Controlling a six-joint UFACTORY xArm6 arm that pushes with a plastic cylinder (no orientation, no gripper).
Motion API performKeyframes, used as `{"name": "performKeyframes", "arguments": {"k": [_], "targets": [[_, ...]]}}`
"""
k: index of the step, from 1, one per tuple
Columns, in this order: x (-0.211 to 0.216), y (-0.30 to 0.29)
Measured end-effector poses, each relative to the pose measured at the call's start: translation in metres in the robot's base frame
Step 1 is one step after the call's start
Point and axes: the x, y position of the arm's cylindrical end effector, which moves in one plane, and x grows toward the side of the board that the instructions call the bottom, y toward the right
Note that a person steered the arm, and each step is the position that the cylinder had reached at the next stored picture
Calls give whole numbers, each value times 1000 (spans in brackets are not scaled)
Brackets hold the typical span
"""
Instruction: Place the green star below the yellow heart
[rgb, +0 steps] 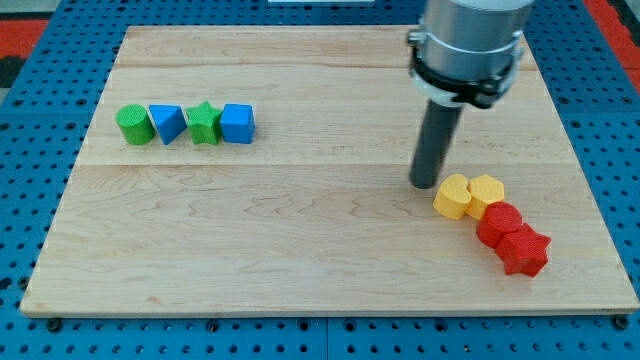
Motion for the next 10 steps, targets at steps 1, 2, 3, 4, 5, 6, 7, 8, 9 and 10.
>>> {"name": "performKeyframes", "arguments": {"k": [1,2,3,4,5,6,7,8,9,10], "targets": [[-71,-36],[-146,-62],[-155,-135],[-144,-200],[-134,-250],[-95,-250],[-67,-193],[-44,-158],[-24,-183],[-31,-215]]}}
